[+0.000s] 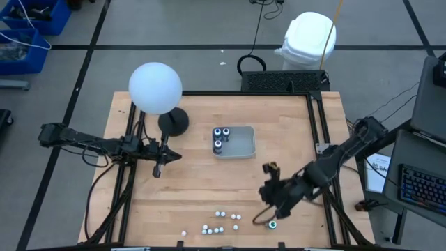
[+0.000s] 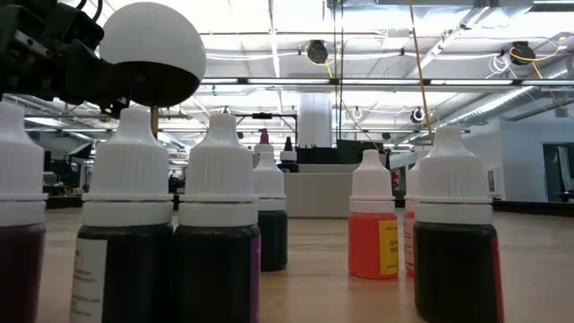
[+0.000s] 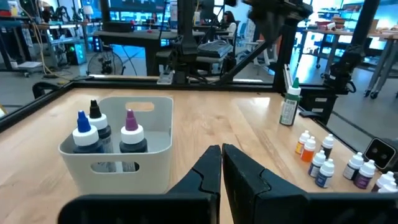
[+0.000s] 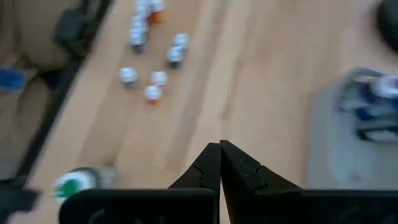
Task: Pick & Place food coloring
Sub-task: Put the large green food coloring bottle into the gray bin
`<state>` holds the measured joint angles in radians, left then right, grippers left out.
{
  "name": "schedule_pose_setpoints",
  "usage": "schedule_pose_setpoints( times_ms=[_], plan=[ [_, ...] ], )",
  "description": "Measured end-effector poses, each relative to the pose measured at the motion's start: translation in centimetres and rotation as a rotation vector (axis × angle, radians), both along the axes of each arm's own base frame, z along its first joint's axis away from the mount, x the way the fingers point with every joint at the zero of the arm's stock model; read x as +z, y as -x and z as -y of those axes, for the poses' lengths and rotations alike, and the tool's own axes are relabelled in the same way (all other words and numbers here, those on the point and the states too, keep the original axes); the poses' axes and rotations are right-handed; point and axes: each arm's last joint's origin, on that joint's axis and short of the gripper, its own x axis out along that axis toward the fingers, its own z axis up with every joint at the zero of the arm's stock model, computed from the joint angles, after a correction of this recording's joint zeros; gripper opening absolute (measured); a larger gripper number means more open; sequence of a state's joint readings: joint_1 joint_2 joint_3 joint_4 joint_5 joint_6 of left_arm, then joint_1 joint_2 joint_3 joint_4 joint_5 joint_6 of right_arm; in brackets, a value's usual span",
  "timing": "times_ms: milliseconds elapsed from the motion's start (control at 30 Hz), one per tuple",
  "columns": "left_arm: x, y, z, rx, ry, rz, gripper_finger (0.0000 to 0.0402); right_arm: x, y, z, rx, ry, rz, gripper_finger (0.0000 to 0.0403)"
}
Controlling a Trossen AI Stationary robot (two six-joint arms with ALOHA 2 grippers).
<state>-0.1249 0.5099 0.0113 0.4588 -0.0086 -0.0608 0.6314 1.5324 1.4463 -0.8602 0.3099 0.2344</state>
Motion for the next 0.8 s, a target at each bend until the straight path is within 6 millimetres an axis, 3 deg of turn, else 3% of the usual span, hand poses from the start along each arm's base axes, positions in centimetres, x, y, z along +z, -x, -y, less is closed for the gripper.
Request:
schedule_pose_setpoints(
  times_ms=[267,467,800],
  plan=[
    [0.1,0.0,0.0,0.0,-0.007,0.009,0.0024,-1.2,-0.1,-3.5,0.083,-0.054,-0.099,0.0],
    [0.1,0.0,0.0,-0.003,-0.111,0.021,0.0024,-1.0,0.5,-5.7,0.087,-0.13,-0.077,0.0],
    [0.1,0.0,0.0,-0.003,-0.11,0.018,0.0024,-0.9,2.2,-7.7,0.103,-0.144,-0.043,0.0034]
  ],
)
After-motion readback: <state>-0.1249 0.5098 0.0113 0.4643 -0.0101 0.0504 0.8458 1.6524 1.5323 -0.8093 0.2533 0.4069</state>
